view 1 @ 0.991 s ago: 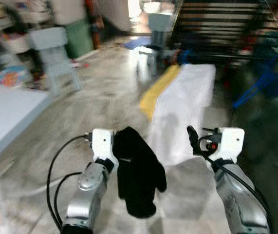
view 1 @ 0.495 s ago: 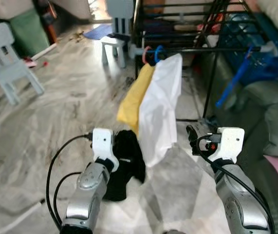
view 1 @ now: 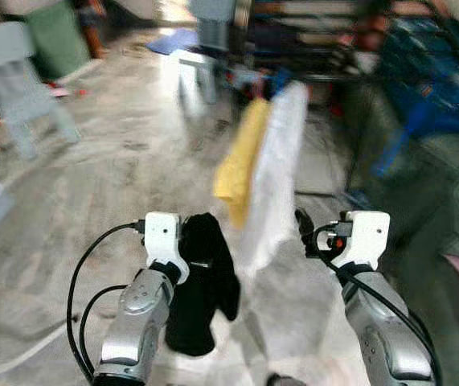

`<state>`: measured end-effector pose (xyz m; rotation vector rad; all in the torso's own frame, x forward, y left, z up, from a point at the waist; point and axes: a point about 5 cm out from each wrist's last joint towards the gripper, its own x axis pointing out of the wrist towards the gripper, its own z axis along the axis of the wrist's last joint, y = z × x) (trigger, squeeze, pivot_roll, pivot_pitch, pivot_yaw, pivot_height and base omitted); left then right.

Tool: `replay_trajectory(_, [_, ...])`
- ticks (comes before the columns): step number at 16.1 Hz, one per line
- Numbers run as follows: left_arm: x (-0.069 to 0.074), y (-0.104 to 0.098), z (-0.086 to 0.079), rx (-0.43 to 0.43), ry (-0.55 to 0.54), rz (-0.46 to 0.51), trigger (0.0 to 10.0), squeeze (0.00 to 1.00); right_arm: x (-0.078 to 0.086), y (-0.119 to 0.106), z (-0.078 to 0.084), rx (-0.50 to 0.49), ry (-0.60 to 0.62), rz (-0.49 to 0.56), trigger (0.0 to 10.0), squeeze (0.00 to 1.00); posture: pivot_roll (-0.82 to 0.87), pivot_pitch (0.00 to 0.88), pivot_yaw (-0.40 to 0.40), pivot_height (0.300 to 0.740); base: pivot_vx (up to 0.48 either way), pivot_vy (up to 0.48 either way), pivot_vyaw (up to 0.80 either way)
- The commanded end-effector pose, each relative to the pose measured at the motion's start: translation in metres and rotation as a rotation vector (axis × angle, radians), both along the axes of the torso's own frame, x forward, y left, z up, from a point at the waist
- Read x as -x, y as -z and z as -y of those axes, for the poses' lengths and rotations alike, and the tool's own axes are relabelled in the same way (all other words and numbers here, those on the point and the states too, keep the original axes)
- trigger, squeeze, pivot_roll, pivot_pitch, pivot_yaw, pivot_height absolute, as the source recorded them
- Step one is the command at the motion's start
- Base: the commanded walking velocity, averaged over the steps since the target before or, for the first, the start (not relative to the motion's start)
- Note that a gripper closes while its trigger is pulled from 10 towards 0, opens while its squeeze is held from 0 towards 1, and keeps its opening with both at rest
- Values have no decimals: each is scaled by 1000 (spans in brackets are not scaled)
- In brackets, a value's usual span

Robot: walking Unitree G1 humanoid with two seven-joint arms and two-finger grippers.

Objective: Hang hanger

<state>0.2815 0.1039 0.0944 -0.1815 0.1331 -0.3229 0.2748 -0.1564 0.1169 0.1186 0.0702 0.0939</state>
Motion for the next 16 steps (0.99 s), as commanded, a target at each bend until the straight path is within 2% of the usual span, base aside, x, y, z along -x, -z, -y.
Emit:
replay_trajectory(1, [1,-8,4,47,25,18,10000,0,1,-2,1,6,4,2,10000,0,-127,134,21,740,0,0,-800])
replay_trajectory(4, [2,-11,9,72,62,-3,10000,0,1,-2,1,5,8,-1,10000,0,-126,140,25,740,0,0,-800])
replay_trajectory(9, [5,-9,11,44,88,-8,10000,0,0,-1,0,6,0,-6,10000,0,-125,144,23,740,0,413,-696])
replay_trajectory(11, [6,-8,12,36,96,-11,10000,0,1,0,-2,5,-3,-9,10000,0,-122,146,24,740,0,414,0])
replay_trajectory(16, [9,-12,18,19,108,2,10000,0,1,1,-3,6,-2,-14,10000,0,-119,153,25,740,-60,0,0])
